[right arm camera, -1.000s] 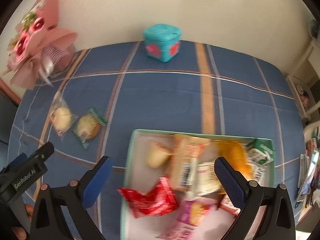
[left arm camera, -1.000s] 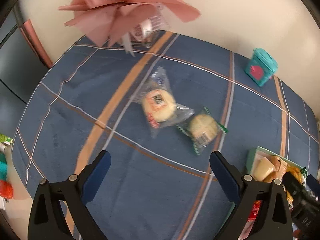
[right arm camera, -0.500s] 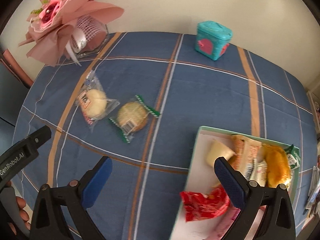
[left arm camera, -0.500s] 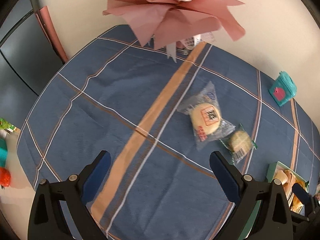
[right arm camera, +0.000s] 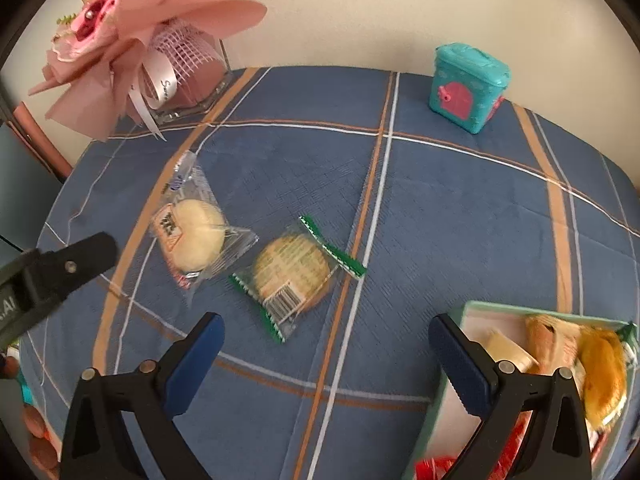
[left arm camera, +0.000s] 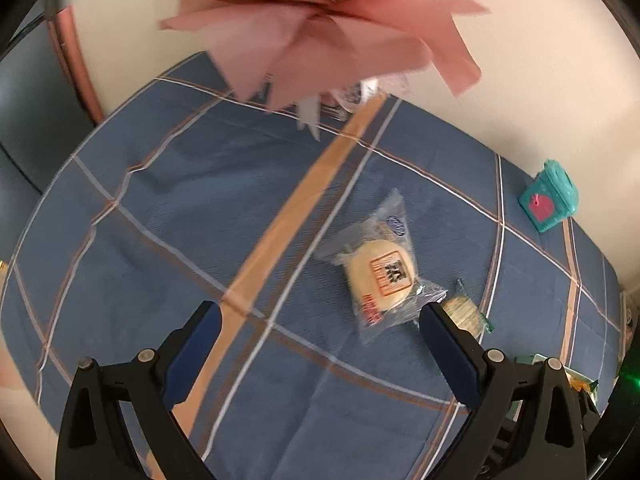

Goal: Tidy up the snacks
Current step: 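Withdraw both open grippers toward the steamed bun and biscuit packet, then grasp the clear-wrapped steamed bun with the left gripper while the right gripper grasps the round biscuit packet, then carry the steamed bun and biscuit packet into the tray and release them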

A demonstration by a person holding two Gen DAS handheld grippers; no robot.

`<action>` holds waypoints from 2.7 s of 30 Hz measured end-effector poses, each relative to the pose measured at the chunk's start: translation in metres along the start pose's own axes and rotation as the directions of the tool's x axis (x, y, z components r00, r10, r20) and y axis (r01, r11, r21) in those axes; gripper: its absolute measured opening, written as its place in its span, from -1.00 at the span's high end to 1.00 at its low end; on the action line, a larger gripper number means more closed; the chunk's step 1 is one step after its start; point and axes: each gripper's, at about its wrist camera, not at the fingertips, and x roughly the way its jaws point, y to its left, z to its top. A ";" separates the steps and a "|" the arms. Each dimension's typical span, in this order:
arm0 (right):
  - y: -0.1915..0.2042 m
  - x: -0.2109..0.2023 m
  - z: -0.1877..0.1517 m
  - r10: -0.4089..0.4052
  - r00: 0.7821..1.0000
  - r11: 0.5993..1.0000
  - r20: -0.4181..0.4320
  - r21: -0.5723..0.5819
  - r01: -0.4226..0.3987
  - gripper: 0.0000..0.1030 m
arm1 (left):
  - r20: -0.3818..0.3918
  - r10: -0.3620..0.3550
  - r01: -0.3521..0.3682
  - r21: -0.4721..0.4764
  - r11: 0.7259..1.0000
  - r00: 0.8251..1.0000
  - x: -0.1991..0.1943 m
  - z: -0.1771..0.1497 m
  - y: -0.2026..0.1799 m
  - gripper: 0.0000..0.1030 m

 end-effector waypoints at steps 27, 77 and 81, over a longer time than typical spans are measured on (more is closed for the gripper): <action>0.011 0.042 0.013 0.043 0.999 0.998 0.017 -0.047 -0.042 0.09 | -0.068 -0.187 0.187 -0.017 0.982 0.980 0.075 0.010 -0.031 0.00; -0.019 -0.074 -0.073 0.015 1.000 1.000 -0.007 -0.023 -0.015 0.75 | -0.135 -0.208 0.200 -0.071 0.977 0.969 -0.035 -0.100 0.000 0.07; -0.019 -0.058 -0.065 -0.005 1.000 1.000 -0.019 -0.006 0.005 -0.11 | -0.149 -0.203 0.193 -0.079 0.978 0.968 -0.026 -0.098 0.003 0.07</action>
